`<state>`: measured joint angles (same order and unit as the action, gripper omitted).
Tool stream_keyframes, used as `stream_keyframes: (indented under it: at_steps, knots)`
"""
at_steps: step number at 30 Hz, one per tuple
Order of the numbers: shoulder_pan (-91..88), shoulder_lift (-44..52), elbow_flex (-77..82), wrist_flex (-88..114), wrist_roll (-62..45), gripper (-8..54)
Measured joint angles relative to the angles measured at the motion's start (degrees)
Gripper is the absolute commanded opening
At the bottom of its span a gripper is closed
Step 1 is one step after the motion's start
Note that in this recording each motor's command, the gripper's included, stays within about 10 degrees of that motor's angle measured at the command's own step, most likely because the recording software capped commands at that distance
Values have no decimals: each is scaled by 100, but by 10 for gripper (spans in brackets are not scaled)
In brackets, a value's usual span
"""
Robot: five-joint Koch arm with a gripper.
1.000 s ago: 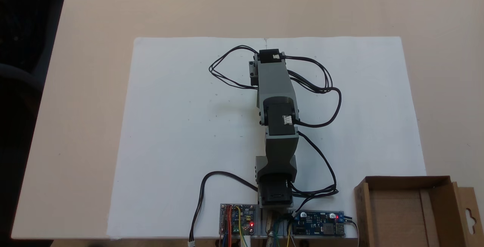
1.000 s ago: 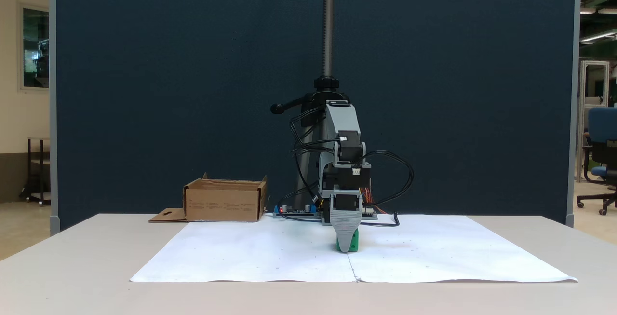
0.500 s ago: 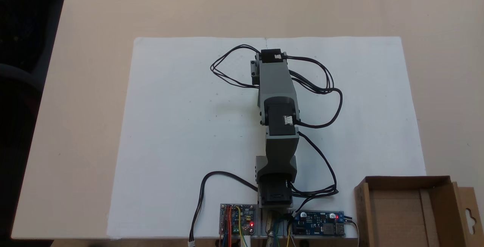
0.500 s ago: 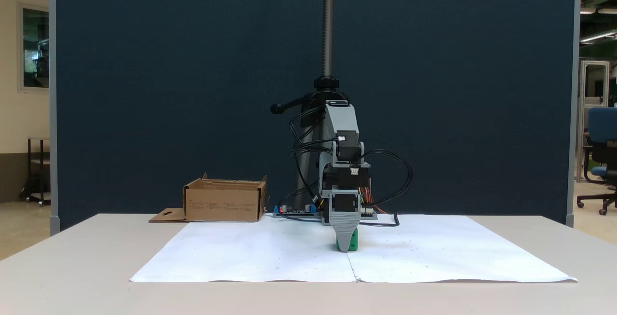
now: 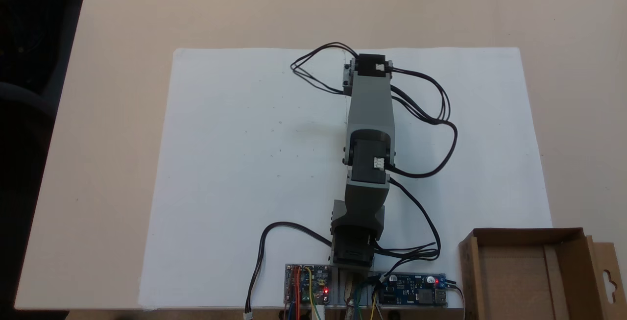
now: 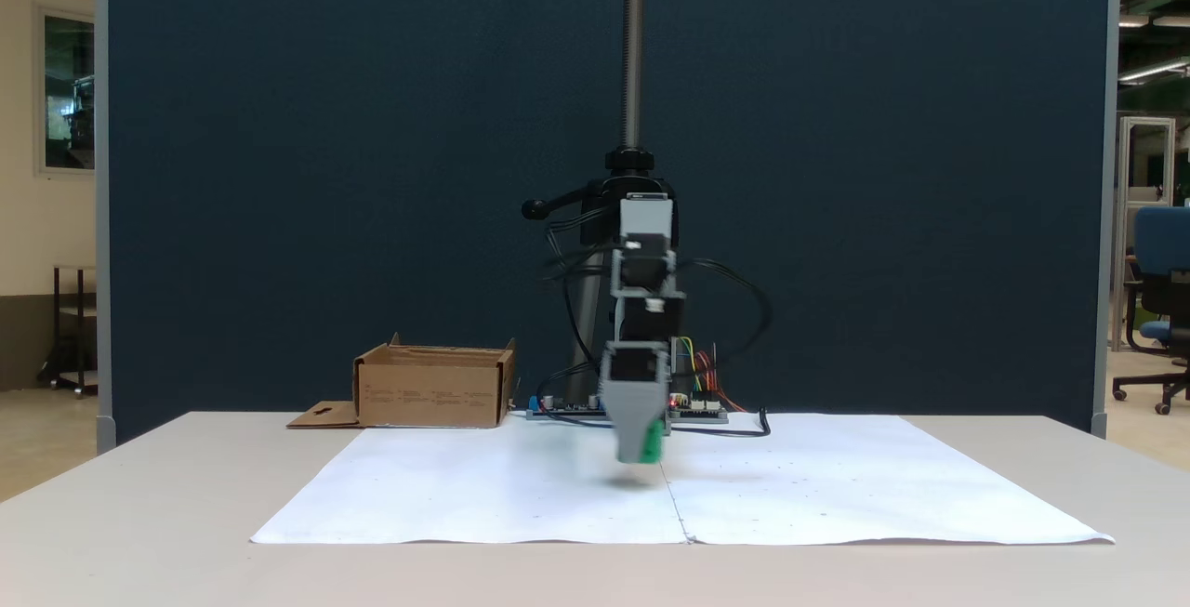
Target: Grasp a green dice and put it in the bin.
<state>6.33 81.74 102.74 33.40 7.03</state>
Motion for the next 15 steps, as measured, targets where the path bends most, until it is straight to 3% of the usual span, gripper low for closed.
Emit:
stream_keyframes:
  at_steps: [15]
  knots:
    - [2874,1512,-105,-844,-35,121]
